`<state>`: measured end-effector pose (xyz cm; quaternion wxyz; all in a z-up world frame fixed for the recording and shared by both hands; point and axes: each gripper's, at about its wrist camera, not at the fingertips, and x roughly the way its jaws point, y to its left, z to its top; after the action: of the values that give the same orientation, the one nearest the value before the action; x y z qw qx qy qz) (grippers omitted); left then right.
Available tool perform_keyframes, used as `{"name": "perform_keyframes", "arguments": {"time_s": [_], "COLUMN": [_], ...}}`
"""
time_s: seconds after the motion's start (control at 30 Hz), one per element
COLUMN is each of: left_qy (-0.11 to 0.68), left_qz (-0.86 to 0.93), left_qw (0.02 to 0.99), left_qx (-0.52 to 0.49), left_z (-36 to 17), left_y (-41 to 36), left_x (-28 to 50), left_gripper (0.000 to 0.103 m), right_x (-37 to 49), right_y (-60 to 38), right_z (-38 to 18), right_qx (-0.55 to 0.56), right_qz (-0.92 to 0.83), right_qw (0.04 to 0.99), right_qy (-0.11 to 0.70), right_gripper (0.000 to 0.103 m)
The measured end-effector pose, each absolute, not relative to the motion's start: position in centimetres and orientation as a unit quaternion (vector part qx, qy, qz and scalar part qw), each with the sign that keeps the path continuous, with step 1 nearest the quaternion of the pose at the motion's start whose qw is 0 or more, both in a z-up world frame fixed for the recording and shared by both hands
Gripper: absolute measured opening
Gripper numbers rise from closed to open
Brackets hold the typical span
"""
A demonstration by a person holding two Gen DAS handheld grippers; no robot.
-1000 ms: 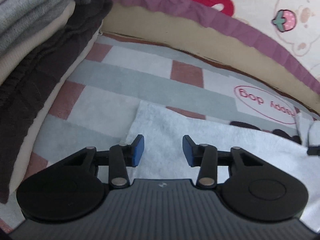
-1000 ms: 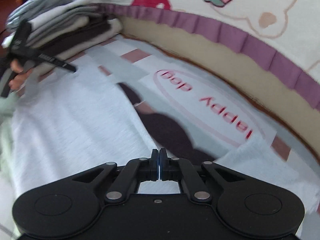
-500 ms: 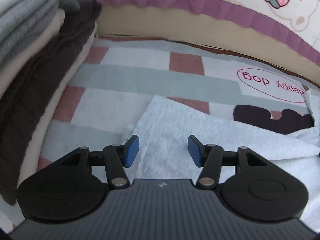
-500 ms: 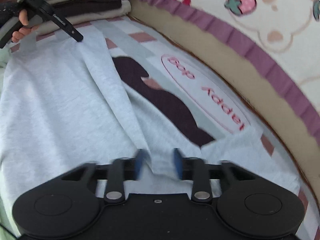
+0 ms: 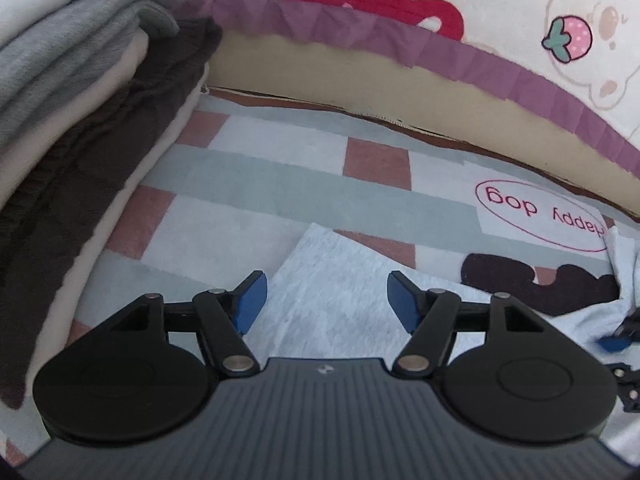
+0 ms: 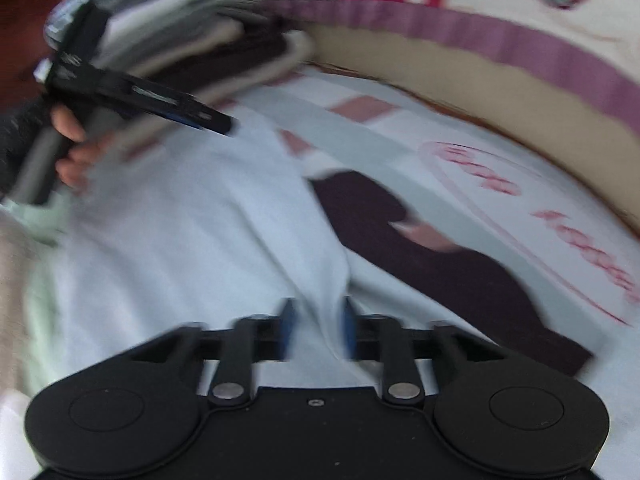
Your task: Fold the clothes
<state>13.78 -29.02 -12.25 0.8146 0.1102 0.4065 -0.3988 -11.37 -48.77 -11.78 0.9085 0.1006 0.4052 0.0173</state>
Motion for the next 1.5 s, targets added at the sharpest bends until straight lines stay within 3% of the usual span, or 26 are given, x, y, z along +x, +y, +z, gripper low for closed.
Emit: {"name": "perform_keyframes", "arguments": {"time_s": [0.07, 0.1, 0.27, 0.37, 0.5, 0.77, 0.9, 1.0, 1.07, 1.13, 1.17, 1.2, 1.3, 1.37, 1.5], "left_qy": [0.405, 0.403, 0.41, 0.421, 0.433, 0.464, 0.479, 0.476, 0.473, 0.467, 0.465, 0.463, 0.464, 0.469, 0.479], "left_qz": [-0.404, -0.408, -0.422, -0.422, -0.4, -0.377, -0.379, -0.387, -0.39, -0.389, -0.388, -0.387, -0.381, -0.38, -0.392], "left_qw": [0.815, 0.815, 0.807, 0.8, 0.803, 0.8, 0.792, 0.789, 0.79, 0.793, 0.795, 0.797, 0.798, 0.796, 0.783], "left_qx": [0.094, 0.082, 0.054, 0.066, 0.092, 0.044, 0.012, -0.009, -0.02, -0.028, -0.031, -0.034, -0.043, -0.049, -0.058], "left_z": [-11.5, -11.1, -10.4, -11.0, -11.9, -12.2, -12.6, -12.6, -12.4, -12.0, -11.9, -11.7, -11.5, -11.5, -11.3], "left_y": [-28.2, -27.7, -26.9, -27.8, -28.6, -26.7, -26.0, -25.6, -25.5, -25.2, -25.1, -24.9, -24.1, -23.6, -23.0], "left_x": [13.6, 13.5, 13.2, 13.0, 13.0, 15.0, 15.6, 15.9, 16.1, 16.2, 16.3, 16.4, 16.8, 17.0, 16.8], "left_gripper": [0.066, 0.066, 0.066, 0.066, 0.066, 0.066, 0.066, 0.066, 0.066, 0.066, 0.066, 0.066, 0.066, 0.066, 0.066], "right_x": [-10.4, -10.1, -10.1, -10.9, -11.7, -9.8, -7.6, -4.9, -2.8, -1.4, -0.8, -0.5, -0.8, -1.6, -3.1], "right_y": [-47.3, -46.4, -41.5, -42.8, -46.6, -48.4, -47.9, -47.4, -46.7, -45.8, -45.1, -44.2, -41.8, -40.8, -38.7], "right_z": [-10.5, -9.9, -9.2, -9.2, -8.9, -11.7, -12.7, -13.0, -13.3, -13.1, -13.0, -12.9, -12.0, -11.6, -11.5], "right_qx": [0.085, 0.077, 0.013, 0.03, 0.117, 0.207, 0.219, 0.213, 0.193, 0.18, 0.17, 0.154, 0.103, 0.089, 0.045], "right_qz": [0.058, 0.083, 0.168, 0.098, 0.0, -0.019, -0.006, 0.0, 0.004, 0.02, 0.03, 0.039, 0.058, 0.081, 0.115], "right_qw": [0.913, 0.912, 0.881, 0.895, 0.907, 0.856, 0.866, 0.877, 0.887, 0.894, 0.897, 0.902, 0.913, 0.915, 0.908], "right_qy": [0.394, 0.394, 0.443, 0.433, 0.404, 0.472, 0.449, 0.43, 0.419, 0.409, 0.406, 0.401, 0.391, 0.386, 0.401], "right_gripper": [0.014, 0.002, 0.0, 0.009, 0.038, 0.048, 0.052, 0.067, 0.067, 0.064, 0.057, 0.041, 0.016, 0.011, 0.01]}}
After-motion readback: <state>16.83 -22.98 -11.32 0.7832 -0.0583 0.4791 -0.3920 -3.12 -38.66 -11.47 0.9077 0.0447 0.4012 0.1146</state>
